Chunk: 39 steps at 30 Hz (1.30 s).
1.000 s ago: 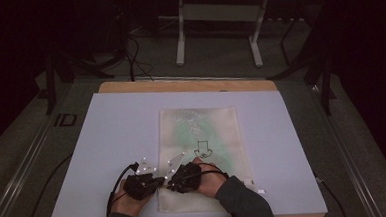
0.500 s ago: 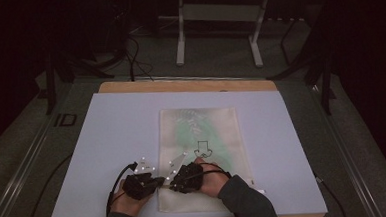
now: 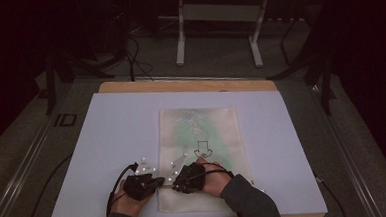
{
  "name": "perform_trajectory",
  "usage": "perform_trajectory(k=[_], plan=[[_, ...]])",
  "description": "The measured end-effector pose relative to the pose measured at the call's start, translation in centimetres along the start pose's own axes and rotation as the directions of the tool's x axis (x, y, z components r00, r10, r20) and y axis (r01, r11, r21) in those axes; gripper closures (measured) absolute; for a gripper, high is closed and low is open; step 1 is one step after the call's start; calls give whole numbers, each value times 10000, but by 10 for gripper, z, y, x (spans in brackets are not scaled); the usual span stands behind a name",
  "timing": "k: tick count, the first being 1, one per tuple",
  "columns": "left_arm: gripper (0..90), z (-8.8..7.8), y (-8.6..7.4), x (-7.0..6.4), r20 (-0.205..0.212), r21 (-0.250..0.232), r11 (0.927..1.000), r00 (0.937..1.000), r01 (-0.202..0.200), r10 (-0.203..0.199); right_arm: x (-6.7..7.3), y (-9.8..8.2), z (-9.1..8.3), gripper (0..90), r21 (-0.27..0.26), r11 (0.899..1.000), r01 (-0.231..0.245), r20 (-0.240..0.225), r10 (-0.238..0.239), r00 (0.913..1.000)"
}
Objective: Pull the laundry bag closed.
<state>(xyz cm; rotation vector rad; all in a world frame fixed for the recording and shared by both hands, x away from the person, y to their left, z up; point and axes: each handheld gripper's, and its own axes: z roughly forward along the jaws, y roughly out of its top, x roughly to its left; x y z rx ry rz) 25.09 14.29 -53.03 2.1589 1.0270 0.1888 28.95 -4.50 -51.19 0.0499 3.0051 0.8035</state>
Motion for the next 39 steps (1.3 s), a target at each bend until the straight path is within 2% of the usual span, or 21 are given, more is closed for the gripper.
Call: perform_trajectory(k=[39], plan=[[892, 0, 0, -1, -68, 22, 10000, 10000, -56, 56, 2, -15, -11, 822, 261, 9997, 17, 107, -20, 9999]])
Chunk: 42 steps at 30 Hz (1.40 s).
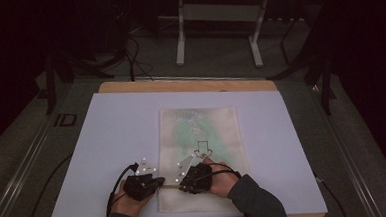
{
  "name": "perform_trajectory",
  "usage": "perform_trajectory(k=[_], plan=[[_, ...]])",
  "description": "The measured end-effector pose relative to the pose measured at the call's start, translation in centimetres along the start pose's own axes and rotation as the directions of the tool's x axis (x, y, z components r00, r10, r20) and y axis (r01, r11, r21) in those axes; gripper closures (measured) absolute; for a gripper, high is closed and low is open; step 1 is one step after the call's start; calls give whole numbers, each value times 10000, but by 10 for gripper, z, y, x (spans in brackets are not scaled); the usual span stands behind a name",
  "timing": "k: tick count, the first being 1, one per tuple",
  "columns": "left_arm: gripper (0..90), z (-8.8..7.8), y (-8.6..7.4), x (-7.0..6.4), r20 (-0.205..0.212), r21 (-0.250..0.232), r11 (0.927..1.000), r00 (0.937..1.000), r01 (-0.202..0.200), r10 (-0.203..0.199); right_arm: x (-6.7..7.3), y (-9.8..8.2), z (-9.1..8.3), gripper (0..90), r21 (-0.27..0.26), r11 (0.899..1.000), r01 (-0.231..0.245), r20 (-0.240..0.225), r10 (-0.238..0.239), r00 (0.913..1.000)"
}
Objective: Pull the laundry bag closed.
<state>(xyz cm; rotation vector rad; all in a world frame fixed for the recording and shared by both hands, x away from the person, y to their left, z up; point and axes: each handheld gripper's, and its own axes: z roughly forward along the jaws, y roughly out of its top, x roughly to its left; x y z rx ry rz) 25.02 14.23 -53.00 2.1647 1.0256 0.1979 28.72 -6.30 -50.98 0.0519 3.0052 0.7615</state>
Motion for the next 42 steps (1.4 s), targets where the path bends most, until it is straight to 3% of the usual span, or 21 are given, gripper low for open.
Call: perform_trajectory(k=[42], plan=[[893, 0, 0, 0, -2, 54, 10000, 10000, -47, 47, 1, -12, -7, 822, 7, 10000, -13, 11, 13, 10000]])
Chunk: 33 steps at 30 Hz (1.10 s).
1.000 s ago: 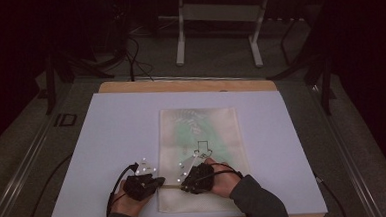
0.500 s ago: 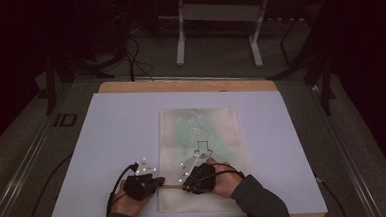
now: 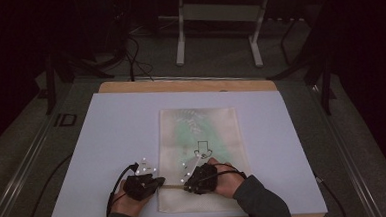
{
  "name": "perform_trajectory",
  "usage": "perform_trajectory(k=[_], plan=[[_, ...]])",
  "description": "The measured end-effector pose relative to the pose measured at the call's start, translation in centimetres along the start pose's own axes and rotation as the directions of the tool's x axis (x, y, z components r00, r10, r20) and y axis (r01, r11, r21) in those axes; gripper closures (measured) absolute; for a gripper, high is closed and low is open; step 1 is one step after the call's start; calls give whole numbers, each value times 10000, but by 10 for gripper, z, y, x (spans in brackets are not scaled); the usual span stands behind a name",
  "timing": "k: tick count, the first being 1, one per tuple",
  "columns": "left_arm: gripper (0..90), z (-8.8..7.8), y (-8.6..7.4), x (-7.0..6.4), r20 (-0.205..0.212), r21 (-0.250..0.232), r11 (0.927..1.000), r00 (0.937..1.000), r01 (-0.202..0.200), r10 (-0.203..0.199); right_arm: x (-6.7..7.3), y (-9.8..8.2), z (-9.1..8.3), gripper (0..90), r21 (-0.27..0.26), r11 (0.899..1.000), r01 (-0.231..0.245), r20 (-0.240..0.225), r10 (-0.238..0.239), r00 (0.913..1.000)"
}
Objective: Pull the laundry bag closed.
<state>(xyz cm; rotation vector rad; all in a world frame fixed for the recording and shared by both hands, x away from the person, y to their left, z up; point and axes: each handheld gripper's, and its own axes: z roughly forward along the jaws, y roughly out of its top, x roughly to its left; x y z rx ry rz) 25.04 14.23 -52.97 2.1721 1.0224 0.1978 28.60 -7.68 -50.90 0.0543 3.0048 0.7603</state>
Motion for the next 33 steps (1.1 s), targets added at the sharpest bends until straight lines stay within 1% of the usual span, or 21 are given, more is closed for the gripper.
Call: perform_trajectory(k=[6, 12, 33], plan=[[892, 0, 0, 0, -6, 9, 10000, 10000, 2, -2, 0, -3, -2, 822, 67, 10000, -3, -3, 3, 10000], [892, 0, 0, 0, -17, -22, 10000, 10000, 23, -23, -1, -8, -5, 822, -4, 10000, -52, -10, 52, 10000], [892, 0, 0, -1, -34, -37, 10000, 10000, 13, -13, -1, -18, -11, 822, 22, 9998, -200, -61, 200, 9998]])
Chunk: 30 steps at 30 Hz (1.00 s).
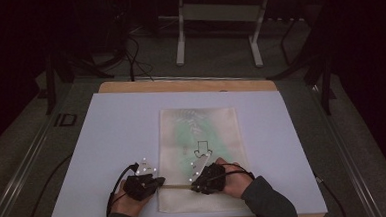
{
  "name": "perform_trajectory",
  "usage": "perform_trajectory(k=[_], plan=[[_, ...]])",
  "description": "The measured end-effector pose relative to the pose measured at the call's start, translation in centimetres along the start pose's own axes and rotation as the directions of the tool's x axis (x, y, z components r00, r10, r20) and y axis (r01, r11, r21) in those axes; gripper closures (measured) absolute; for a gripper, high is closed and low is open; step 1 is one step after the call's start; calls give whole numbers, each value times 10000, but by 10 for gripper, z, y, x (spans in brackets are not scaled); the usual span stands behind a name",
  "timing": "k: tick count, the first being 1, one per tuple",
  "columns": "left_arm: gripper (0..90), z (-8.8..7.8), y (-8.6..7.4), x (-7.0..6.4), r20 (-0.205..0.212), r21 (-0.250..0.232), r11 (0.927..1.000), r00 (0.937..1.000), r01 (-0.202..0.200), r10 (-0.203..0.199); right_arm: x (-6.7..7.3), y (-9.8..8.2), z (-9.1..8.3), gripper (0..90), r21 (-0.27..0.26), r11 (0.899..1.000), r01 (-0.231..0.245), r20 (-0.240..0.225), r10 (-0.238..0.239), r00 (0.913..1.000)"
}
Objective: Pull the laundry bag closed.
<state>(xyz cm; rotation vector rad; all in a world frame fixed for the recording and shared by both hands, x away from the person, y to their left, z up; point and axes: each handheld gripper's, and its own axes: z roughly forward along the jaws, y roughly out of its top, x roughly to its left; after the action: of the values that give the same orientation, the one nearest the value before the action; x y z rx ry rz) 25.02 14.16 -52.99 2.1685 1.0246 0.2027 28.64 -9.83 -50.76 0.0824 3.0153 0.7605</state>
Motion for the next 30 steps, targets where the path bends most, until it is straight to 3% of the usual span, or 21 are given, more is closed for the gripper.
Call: perform_trajectory(k=[30], plan=[[892, 0, 0, 0, 7, 10, 10000, 10000, 20, -20, -2, -12, -10, 823, 277, 9996, -47, 32, 47, 10000]])
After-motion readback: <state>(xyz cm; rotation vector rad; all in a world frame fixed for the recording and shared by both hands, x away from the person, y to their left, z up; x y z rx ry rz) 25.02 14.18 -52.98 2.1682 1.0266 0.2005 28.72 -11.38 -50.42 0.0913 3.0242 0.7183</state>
